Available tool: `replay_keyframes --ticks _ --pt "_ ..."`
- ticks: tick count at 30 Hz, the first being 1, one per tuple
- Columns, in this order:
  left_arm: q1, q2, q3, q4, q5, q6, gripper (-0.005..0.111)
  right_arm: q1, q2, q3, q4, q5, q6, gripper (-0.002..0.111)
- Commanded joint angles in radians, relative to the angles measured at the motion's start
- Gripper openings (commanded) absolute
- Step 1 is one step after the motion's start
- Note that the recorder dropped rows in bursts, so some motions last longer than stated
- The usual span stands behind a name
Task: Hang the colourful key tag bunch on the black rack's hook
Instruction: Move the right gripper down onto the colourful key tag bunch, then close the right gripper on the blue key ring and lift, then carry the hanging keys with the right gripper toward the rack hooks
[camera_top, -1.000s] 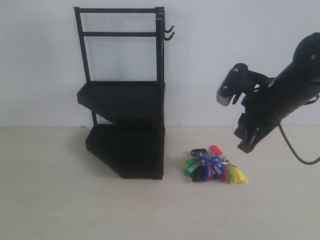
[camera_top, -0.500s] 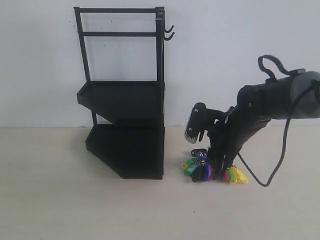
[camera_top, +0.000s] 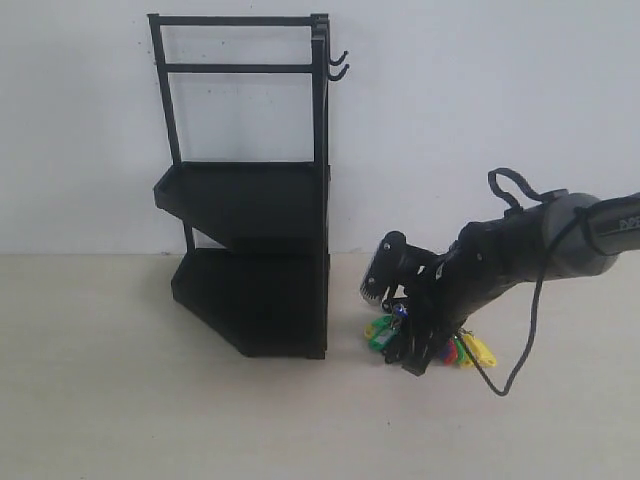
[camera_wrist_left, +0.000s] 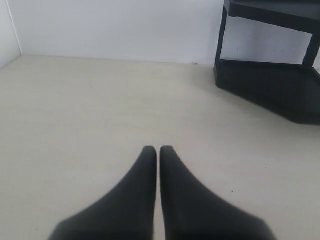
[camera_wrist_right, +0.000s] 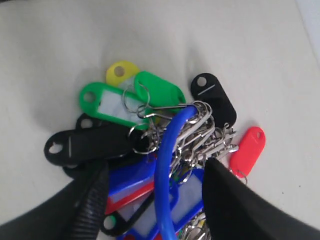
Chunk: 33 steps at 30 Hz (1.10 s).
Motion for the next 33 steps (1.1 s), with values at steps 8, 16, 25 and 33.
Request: replay_keyframes --ticks 8,16,25,33 --pt "0.003 0.004 -0.002 -0.007 -0.007 0.0 0.004 -0.03 0.022 -0.006 0.003 -0.029 0.063 0.024" --pt "0.003 0.004 -0.002 -0.007 -0.007 0.0 0.004 -0.028 -0.003 -0.006 0.008 -0.001 0.125 0.0" --pt "0.003 0.004 -0.002 -0.007 -0.007 0.0 0.004 -0.021 -0.228 -0.006 0.022 -0.016 0.661 0.0" --pt "0.003 0.004 -0.002 -0.007 -0.007 0.0 0.004 -0.021 -0.489 -0.004 0.022 -0.001 0.842 0.0"
